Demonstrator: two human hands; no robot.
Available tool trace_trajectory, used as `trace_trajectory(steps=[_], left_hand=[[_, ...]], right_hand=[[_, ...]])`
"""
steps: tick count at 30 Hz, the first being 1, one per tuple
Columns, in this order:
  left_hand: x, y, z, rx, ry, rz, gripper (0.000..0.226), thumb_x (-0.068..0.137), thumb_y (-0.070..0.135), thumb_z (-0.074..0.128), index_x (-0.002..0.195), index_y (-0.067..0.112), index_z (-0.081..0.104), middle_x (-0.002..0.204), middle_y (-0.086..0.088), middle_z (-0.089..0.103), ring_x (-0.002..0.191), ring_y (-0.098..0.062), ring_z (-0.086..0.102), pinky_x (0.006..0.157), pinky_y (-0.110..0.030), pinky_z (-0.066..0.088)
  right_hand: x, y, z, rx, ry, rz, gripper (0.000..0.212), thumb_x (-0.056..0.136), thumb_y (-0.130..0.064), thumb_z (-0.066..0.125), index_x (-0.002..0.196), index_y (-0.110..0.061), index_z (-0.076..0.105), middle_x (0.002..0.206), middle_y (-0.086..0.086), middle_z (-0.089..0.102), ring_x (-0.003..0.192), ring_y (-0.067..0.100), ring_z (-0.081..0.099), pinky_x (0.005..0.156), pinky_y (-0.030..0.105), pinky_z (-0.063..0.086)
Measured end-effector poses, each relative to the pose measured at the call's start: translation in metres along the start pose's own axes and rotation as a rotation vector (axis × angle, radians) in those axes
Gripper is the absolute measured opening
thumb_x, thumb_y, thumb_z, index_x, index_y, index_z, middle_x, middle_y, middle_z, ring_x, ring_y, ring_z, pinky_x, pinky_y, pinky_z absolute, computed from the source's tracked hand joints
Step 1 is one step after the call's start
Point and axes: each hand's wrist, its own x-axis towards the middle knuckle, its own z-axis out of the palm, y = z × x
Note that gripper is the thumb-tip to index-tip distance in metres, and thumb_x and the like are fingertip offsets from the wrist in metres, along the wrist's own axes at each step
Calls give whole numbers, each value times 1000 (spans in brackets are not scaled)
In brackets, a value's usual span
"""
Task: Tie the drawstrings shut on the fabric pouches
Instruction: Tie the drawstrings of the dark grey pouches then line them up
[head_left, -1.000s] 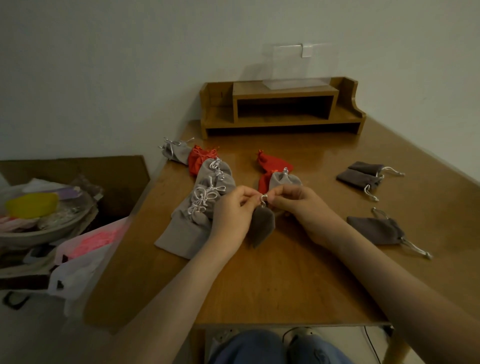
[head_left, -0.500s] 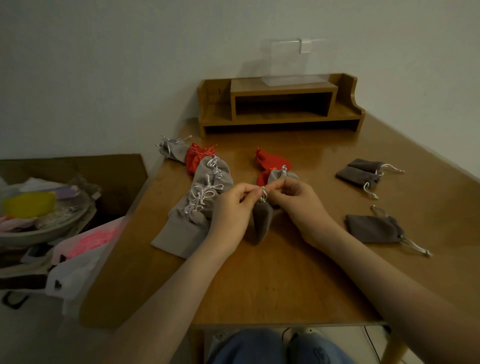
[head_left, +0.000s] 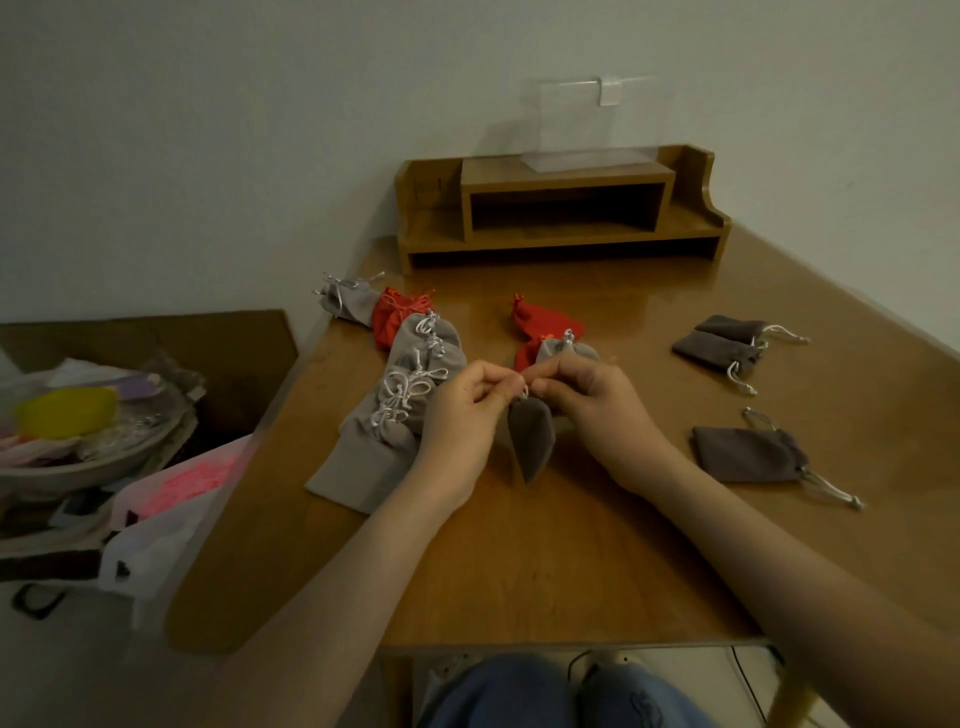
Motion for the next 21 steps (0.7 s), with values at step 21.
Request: trace_trajectory(steps=[21], left_hand=[[-1,4,3,62,31,113,12,93,18,59,89,27,67,89,6,70,91,-10,65,82,-31,53]], right_hand=[[1,5,4,-51,88,32,9,89,-7,61,82,-12,64,75,-1,60,63,-3,54,59,11,45]])
